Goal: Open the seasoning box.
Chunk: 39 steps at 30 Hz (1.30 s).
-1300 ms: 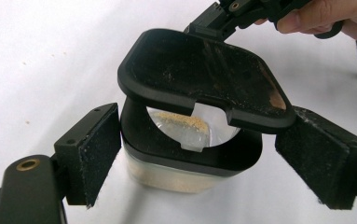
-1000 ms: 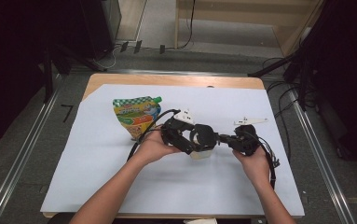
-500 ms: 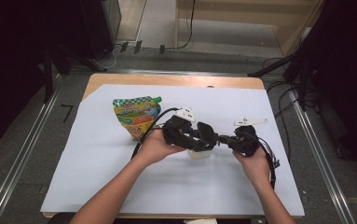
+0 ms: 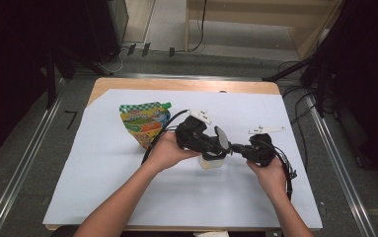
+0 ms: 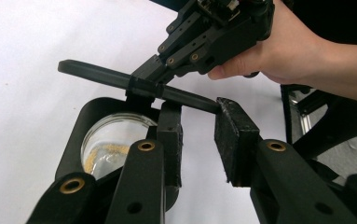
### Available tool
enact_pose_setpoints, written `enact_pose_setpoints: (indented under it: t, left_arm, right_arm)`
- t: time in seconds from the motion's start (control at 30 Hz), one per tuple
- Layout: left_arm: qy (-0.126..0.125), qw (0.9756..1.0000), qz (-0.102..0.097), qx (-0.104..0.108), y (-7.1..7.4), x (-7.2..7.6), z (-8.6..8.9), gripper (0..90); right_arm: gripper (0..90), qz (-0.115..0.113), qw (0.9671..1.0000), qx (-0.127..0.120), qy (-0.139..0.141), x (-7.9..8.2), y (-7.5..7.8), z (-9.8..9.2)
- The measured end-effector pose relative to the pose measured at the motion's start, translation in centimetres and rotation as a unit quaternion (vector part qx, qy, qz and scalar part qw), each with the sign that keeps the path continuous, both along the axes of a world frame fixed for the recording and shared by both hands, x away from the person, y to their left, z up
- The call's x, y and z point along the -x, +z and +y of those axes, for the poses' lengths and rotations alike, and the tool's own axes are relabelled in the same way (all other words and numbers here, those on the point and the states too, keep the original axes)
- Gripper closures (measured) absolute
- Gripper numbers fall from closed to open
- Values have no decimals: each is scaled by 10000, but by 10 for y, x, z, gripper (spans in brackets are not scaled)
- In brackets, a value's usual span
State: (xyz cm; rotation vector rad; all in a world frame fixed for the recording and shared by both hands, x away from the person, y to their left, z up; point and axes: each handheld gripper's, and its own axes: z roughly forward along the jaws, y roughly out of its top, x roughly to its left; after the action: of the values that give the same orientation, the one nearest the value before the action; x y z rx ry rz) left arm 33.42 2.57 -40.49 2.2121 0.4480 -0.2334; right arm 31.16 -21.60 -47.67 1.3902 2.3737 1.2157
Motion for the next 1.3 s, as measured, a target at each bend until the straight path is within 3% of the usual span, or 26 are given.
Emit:
enact_pose_setpoints:
  t: [0.37, 0.63, 0.8, 1.0, 1.3]
  left_arm:
    - [-128, 9998, 166, 12, 5, -5, -16, 737]
    - [-208, 9996, 37, -191, 9, -7, -31, 717]
    - [-260, 9995, 131, -157, 7, -10, -37, 712]
    - [-213, 9995, 116, -202, 6, -10, -35, 676]
    - [156, 9994, 249, -208, 12, -9, -8, 575]
  right_arm:
    - [900, -1, 10000, -13, 3, 2, 0, 0]
    - [900, 0, 10000, -7, -13, 2, 0, 1]
    - [900, -6, 10000, -27, -21, 2, -1, 1]
    - [900, -58, 10000, -14, -3, 3, -1, 0]
    - [806, -187, 9996, -206, 26, 16, 7, -7]
